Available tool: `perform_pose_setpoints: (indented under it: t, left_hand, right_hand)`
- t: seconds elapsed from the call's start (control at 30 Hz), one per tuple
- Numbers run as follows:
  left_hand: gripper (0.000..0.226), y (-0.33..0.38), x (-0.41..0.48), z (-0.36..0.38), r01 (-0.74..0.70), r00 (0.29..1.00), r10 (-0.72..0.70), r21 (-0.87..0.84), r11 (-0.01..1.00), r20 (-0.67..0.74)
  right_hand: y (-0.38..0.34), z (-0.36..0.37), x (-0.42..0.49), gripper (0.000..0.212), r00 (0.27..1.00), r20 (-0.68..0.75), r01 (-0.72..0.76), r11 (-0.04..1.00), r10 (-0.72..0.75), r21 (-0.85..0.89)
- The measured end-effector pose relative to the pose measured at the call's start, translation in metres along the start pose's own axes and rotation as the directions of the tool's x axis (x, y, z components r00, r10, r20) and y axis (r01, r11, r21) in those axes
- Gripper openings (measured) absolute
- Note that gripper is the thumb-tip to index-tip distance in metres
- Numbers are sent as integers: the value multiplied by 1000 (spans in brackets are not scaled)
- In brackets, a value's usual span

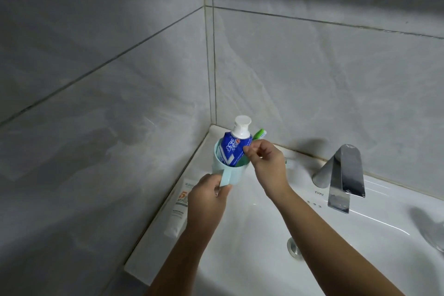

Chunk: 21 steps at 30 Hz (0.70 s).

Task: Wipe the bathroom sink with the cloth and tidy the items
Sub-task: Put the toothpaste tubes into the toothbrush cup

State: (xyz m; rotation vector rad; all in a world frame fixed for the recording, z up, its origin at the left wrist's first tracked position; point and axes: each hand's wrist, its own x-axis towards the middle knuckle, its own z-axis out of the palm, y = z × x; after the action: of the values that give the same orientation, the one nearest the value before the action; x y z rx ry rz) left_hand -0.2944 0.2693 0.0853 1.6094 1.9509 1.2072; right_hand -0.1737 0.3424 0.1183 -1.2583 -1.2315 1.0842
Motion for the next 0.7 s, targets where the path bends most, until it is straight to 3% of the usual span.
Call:
perform_pose_setpoints:
  t: [0.13,0.3,0.4,0.47,0.53,0.7]
  left_hand:
    - [9,-4,6,7,-7,1000,7,11,1000,-9]
    - [10,-14,16,18,-16,1000,15,55,998,16]
    - [14,-19,26,19,11,1000,-12,68,998,9]
    - [16,-23,32,19,-10,1000,9,72,997,10]
    - [16,-27,37,19,-12,1000,9,71,997,29]
    - [16,-36,45,19,31,998,-36,81,996,59]
  right_hand:
    - [15,-16,19,29,994,-107,-29,993,16,-113]
    - [39,-26,32,17,991,26,-132,989,134,-63]
    - [66,-42,43,12,984,-82,-163,985,157,-62]
    - [92,-56,55,8,963,-195,-219,961,185,-171]
    - [115,-69,69,19,945,-263,-274,906,192,-322]
    - [148,-84,89,39,946,-286,-313,664,155,-679]
